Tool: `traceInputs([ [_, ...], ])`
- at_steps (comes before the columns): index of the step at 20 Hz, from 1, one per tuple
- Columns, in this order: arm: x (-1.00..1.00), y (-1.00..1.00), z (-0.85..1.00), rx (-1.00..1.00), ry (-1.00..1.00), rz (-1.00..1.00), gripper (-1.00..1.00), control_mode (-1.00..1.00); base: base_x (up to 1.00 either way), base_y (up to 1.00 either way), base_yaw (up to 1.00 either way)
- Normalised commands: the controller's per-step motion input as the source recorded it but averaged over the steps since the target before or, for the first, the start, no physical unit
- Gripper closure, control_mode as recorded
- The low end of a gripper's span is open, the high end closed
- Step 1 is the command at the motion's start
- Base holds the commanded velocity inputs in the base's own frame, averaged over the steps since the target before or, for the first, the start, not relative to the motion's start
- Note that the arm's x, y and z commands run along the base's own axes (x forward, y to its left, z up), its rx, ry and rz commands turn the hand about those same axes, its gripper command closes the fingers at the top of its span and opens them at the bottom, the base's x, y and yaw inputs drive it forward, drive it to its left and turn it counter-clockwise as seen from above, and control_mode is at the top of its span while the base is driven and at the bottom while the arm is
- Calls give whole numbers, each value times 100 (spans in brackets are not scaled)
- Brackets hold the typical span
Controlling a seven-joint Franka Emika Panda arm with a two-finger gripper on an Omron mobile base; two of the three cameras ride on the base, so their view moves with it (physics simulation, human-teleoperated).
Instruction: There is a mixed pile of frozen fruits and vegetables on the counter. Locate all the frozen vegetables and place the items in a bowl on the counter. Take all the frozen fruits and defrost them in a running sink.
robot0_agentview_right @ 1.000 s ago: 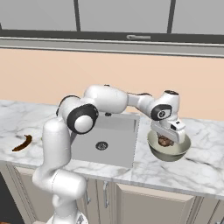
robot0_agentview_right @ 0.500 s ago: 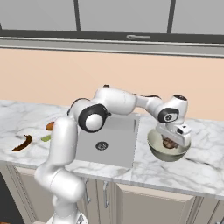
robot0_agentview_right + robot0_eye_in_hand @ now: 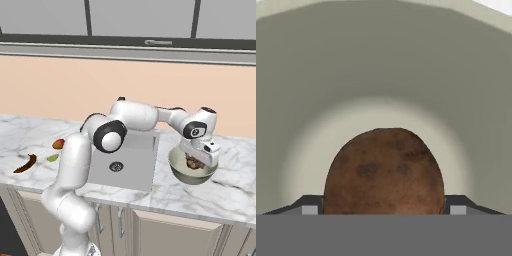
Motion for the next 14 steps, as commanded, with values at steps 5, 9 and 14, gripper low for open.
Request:
traceInputs([
  [5, 0, 15, 0, -4, 0, 0, -100, -100, 0, 0, 0],
  [9, 0, 11, 6, -4, 0, -2, -100, -100, 0, 0, 0],
  [14, -16, 10, 32, 0, -4, -5, -100, -100, 0, 0, 0],
])
